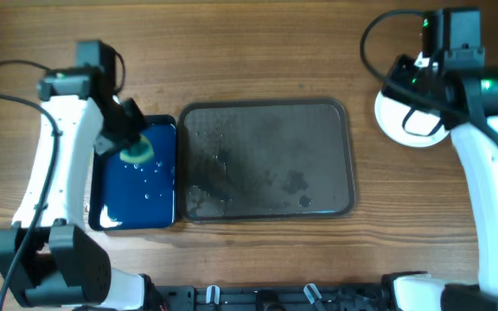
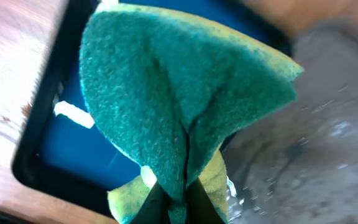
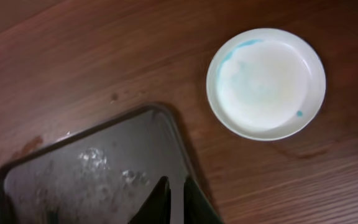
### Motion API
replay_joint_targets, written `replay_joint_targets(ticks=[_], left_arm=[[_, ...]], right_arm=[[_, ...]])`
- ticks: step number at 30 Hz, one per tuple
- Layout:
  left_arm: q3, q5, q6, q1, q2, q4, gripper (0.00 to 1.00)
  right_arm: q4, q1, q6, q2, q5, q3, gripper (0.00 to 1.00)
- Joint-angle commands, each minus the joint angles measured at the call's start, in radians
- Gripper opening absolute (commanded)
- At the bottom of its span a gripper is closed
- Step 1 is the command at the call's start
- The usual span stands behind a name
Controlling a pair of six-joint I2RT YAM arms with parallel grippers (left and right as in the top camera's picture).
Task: Clean dirty plates on tray and stack at the side
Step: 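Lower the sponge into the blue tray and release it with the left gripper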
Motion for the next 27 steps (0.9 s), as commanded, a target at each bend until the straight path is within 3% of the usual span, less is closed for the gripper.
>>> replay_joint_targets(ticks=[1,9,15,19,22,23,25,26,27], left_arm=[[-0.122,-0.013,-0.009,-0.05,0.003,0.072,0.04],[-0.326,-0.012,-0.066,-0.027,0.003,0.261,0.04],[-0.365,-0.035,-0.055,-0.019,0.003,0.314,0.04],[-0.365,-0.035,-0.055,0.002,0.003,0.325,0.14],[-0.365,-0.035,-0.055,0.02,0.003,0.325,0.29],[-0.365,-0.035,-0.055,0.03,0.003,0.325,0.49],[-0.365,-0.035,-0.055,0.034,0.003,0.325,0.73],[-0.364,-0.035,-0.055,0.034,0.003,0.326,0.79],[-0.363,-0.035,-0.055,0.034,0.002,0.329,0.96]], right_arm=[[-0.042,0.059,-0.01,-0.038,0.01,0.008,0.1],[-0.138,0.19,-0.009,-0.04,0.01,-0.005,0.09],[-0.139,0.27,-0.006,-0.04,0.011,-0.005,0.11],[-0.142,0.273,-0.007,-0.04,0.01,-0.005,0.12],[-0.143,0.273,-0.01,-0.04,0.01,-0.005,0.14],[-0.143,0.273,-0.01,-0.04,0.018,-0.005,0.17],[-0.142,0.273,-0.013,-0.04,0.03,-0.005,0.19],[-0.14,0.273,-0.024,-0.04,0.043,-0.005,0.2],[-0.137,0.273,-0.037,-0.042,0.06,-0.005,0.2]])
